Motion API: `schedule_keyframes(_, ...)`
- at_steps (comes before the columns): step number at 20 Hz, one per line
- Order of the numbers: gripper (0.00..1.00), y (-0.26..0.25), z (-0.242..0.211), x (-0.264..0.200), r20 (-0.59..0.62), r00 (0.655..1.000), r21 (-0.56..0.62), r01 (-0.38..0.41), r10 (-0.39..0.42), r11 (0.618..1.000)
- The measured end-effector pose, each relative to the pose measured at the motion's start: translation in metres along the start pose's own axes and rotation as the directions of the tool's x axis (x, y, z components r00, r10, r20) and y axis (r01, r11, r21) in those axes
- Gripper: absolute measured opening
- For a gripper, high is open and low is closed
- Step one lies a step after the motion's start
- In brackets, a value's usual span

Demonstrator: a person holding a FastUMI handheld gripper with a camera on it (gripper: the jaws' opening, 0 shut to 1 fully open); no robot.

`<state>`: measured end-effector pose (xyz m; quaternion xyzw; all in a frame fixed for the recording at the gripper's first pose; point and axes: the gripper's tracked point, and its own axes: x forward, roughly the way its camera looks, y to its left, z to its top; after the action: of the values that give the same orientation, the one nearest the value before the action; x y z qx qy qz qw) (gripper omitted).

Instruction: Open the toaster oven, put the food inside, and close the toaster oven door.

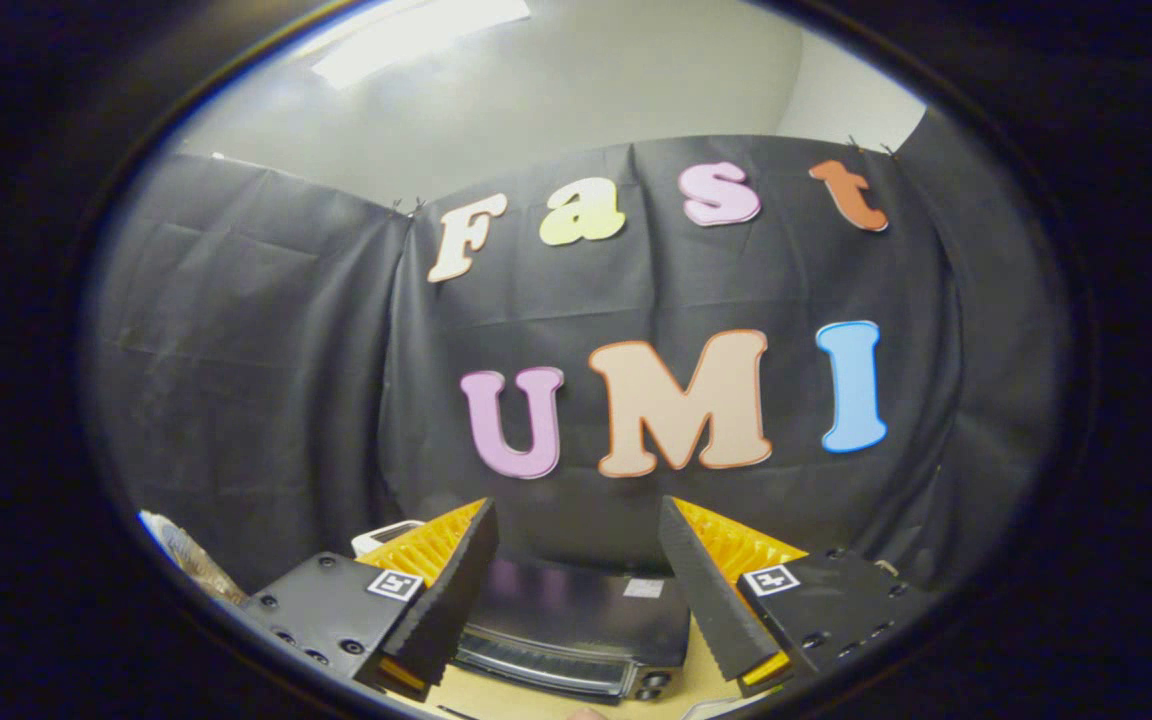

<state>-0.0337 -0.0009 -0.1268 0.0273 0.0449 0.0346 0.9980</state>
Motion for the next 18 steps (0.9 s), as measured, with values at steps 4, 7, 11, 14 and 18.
schedule_keyframes(4, 1.00, -0.054, -0.003, 0.000, -0.006, 0.996, -0.014, 0.089, -0.089, 0.996)
schedule_keyframes(7, 1.00, -0.098, -0.031, -0.010, -0.074, 0.984, -0.017, 0.159, -0.160, 0.987)
schedule_keyframes(11, 1.00, -0.157, -0.089, -0.028, -0.196, 0.946, -0.008, 0.260, -0.257, 0.966)
schedule_keyframes(14, 0.99, -0.193, -0.146, -0.051, -0.318, 0.893, 0.001, 0.335, -0.317, 0.942)
schedule_keyframes(18, 0.99, -0.221, -0.223, -0.088, -0.474, 0.806, 0.017, 0.411, -0.355, 0.911)
